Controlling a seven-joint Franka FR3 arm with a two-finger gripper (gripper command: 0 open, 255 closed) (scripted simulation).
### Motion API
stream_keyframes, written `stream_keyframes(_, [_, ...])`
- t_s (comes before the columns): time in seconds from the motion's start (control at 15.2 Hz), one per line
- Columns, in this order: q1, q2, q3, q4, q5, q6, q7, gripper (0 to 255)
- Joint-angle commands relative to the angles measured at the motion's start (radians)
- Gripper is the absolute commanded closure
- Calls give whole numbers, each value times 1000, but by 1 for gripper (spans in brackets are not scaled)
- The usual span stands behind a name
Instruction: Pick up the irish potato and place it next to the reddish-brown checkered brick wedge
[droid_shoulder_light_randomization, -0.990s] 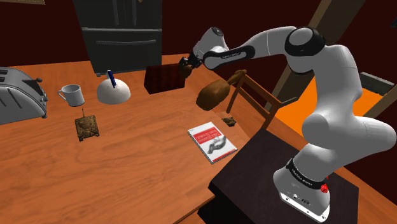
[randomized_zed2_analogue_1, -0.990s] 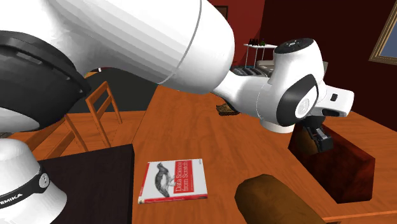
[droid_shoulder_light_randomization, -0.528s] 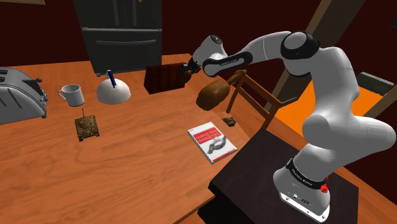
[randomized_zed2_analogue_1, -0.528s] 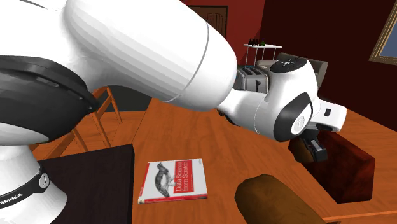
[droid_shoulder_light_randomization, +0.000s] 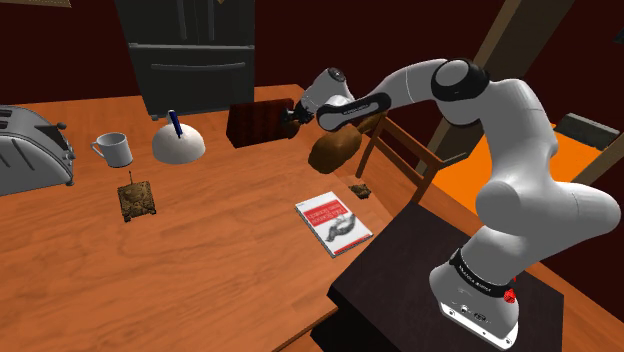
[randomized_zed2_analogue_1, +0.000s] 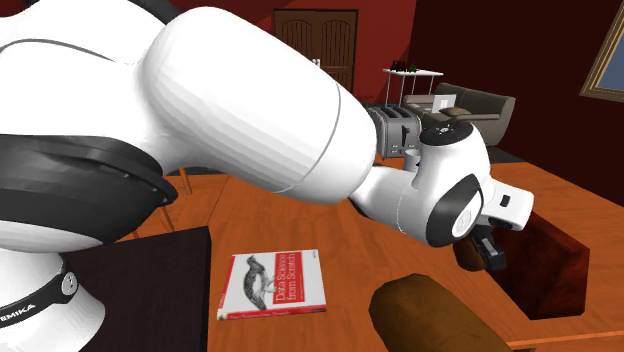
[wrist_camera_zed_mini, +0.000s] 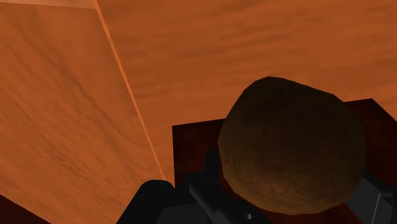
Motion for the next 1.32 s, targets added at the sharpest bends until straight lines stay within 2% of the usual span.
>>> stream_keyframes(0.0, [7, 15, -12, 7, -9, 13, 5, 255])
stream_keyframes(0.86, [66, 143, -86, 99, -51, 84, 24, 255])
stream_keyframes(1.25, [69, 151, -89, 105, -52, 87, 24, 255])
